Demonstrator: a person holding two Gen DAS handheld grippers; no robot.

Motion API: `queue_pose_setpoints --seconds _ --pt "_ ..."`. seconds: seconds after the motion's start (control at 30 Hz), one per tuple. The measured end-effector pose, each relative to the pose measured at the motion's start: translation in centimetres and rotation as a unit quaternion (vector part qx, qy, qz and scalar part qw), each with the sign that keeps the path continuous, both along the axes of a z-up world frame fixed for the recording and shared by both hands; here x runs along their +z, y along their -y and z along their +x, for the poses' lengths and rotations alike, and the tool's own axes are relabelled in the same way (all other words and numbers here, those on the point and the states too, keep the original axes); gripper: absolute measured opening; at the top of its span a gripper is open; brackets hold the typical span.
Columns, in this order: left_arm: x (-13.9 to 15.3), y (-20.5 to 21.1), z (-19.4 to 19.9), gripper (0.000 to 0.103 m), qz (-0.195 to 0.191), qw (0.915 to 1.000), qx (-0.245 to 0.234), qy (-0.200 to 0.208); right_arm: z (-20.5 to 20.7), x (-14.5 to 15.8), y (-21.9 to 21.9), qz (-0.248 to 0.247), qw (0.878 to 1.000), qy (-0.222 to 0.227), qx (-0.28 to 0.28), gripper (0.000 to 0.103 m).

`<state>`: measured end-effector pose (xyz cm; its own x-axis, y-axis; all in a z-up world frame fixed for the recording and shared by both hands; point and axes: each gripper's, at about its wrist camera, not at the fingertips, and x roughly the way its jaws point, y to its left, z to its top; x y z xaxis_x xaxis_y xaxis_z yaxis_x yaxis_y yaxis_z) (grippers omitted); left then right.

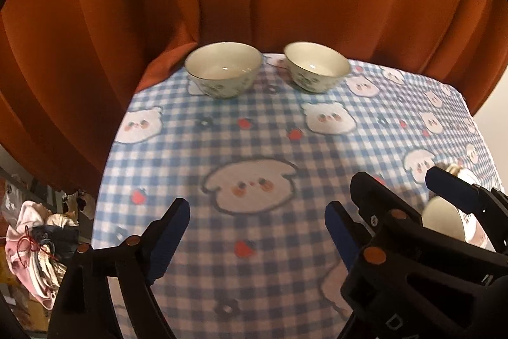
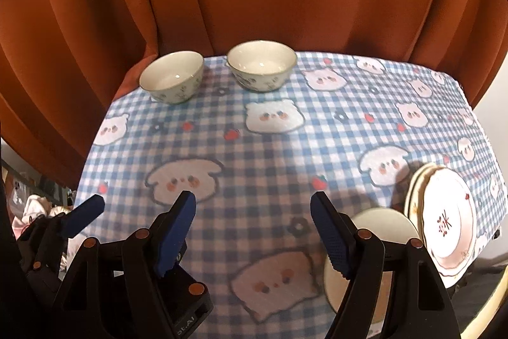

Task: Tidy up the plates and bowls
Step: 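Move both grippers toward the two small white bowls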

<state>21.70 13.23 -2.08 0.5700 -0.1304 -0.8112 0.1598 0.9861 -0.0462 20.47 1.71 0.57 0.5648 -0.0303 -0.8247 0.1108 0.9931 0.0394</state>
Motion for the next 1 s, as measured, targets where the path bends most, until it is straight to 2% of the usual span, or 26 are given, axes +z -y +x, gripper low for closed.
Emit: queue_pose_setpoints --seconds 0.37,0.47,0.6,0.83,1.0 --pt "1.9 -2.4 6.2 0.088 0.023 0.9973 0.062 0.032 7.7 1.8 -2.8 0.004 0.999 0.023 0.046 0.078" --pt "2.6 -2.9 8.7 0.083 0.018 0.9971 0.064 0.035 10.3 2.3 -3.2 0.004 0.998 0.029 0.054 0.078" --pt "3.3 -3.1 11.4 0.082 0.024 0.9953 0.081 0.047 13.6 3.2 -3.6 0.002 0.997 0.04 0.061 0.078" --pt "2.8 -3.0 15.1 0.074 0.032 0.9918 0.11 0.057 19.1 2.8 -3.5 0.01 0.996 0.052 0.07 0.078" --pt "0.9 -3.3 18.2 0.059 0.035 0.9908 0.122 0.047 22.0 0.9 -3.6 0.008 0.996 0.05 0.072 0.077"
